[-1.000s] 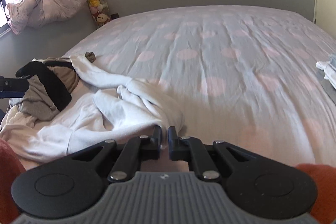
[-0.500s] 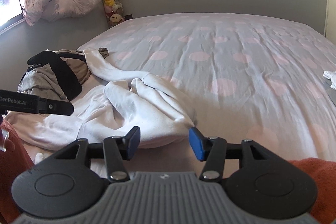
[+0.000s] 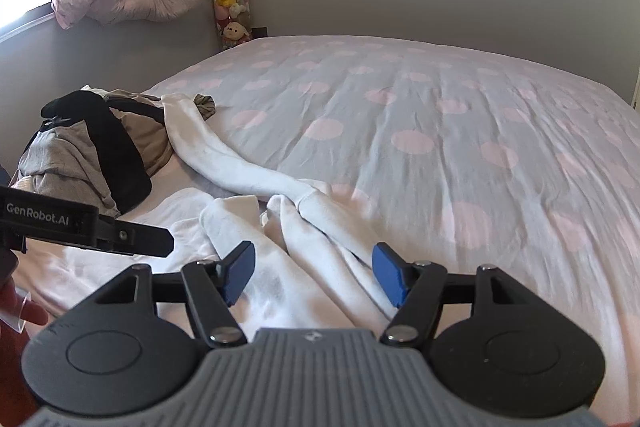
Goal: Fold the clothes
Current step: 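Pull the white shirt out of the heap and spread it on the bed with both grippers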
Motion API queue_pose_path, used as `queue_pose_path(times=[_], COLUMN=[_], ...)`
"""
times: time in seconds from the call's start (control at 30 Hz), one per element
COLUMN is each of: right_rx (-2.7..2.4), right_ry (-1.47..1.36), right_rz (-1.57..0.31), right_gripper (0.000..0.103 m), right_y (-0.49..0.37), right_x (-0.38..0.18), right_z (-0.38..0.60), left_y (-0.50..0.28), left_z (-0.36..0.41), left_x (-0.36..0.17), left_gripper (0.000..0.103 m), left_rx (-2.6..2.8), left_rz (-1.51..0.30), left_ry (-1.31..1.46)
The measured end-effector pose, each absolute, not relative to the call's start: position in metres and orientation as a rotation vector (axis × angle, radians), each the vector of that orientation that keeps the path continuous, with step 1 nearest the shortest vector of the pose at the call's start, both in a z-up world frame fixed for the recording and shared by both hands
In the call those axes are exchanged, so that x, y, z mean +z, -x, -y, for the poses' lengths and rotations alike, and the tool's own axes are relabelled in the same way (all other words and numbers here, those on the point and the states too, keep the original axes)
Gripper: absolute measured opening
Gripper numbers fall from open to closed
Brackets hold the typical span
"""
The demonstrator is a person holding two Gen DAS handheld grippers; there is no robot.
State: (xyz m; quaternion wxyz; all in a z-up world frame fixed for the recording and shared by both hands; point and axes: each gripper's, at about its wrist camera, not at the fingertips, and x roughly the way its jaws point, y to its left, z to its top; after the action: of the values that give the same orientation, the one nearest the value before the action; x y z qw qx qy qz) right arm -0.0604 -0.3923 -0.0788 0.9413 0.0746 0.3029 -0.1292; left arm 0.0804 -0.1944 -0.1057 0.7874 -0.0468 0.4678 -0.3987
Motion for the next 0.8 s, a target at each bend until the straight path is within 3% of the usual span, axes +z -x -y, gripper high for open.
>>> queue_pose_path(times=[0.37, 0.53, 0.6, 0.8], right_rx=[-0.239, -0.193, -0.171, -0.178], right_ry=[-0.163, -0.207, -0.226, -0.272], right_rz=[-0.696, -0.762, -0.779, -0.785], right_gripper=[0.067, 0.054, 0.042, 0.042], right_y=[-0.008, -0.029, -0.029, -0.021], right_x=[-0.083, -0.100, -0.106, -0.120], right_z=[0.442, 0.451, 0.452, 0.455], left_y=[-0.120, -0.131, -0.130, -0.121], left_z=[0.220, 0.233, 0.235, 0.232], left_x=[-0.124, -0.143, -0.148, -0.161], left_gripper=[0.063, 0.064, 0.067, 0.067], left_rx=[-0.823, -0.800, -0.800, -0.803], left_rz=[-1.087, -1.142, -1.143, -1.106], left_ry=[0.053, 0.002, -0.015, -0.030])
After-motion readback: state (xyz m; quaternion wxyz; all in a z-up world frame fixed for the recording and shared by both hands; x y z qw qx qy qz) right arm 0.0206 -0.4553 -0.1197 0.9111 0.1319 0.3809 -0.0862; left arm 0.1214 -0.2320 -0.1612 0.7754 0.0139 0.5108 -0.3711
